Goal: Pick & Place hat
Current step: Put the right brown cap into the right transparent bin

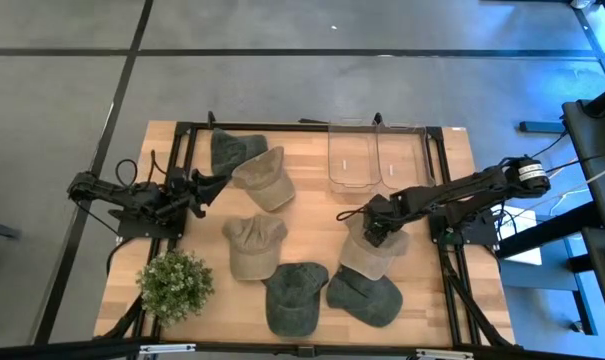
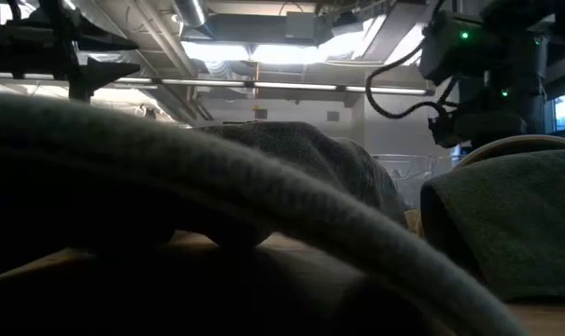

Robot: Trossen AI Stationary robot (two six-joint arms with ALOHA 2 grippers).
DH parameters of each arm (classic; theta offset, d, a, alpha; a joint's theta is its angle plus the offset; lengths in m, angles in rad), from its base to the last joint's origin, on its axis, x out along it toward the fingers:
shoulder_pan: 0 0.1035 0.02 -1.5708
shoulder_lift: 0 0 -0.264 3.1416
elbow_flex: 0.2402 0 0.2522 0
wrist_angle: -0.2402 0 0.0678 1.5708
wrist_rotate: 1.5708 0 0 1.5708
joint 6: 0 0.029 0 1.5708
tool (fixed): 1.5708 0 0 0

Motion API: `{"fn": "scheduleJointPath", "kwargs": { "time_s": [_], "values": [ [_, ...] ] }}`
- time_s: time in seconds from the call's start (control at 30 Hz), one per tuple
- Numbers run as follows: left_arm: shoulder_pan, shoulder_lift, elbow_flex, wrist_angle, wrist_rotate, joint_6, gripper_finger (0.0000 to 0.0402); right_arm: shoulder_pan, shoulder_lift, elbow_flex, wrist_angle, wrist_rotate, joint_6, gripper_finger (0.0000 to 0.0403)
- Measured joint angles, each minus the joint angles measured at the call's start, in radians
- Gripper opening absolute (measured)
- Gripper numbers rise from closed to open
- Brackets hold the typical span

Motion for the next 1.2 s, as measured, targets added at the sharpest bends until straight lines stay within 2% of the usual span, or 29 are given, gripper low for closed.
{"fn": "scheduleJointPath", "kwargs": {
  "time_s": [0.2, 0.6, 0.73, 1.03, 1.2],
  "values": [
    [0.000, 0.000, 0.000, 0.000, -0.035, -0.014, 0.0155, -0.003, -0.002, -0.042, -0.007, 0.015, -0.002, 0.0233],
    [0.000, 0.000, 0.000, 0.000, -0.038, -0.016, 0.0155, -0.003, -0.010, -0.128, 0.072, 0.039, -0.001, 0.0212],
    [0.000, 0.000, 0.000, 0.000, -0.058, -0.016, 0.0155, -0.005, -0.008, -0.126, 0.067, 0.047, -0.002, 0.0170],
    [0.000, 0.000, 0.000, -0.002, -0.066, -0.013, 0.0155, -0.006, -0.006, -0.126, 0.084, 0.061, -0.011, 0.0019],
    [0.000, 0.000, 0.000, -0.003, -0.066, -0.016, 0.0155, -0.007, 0.000, -0.080, 0.048, 0.035, -0.041, 0.0025]
  ]
}}
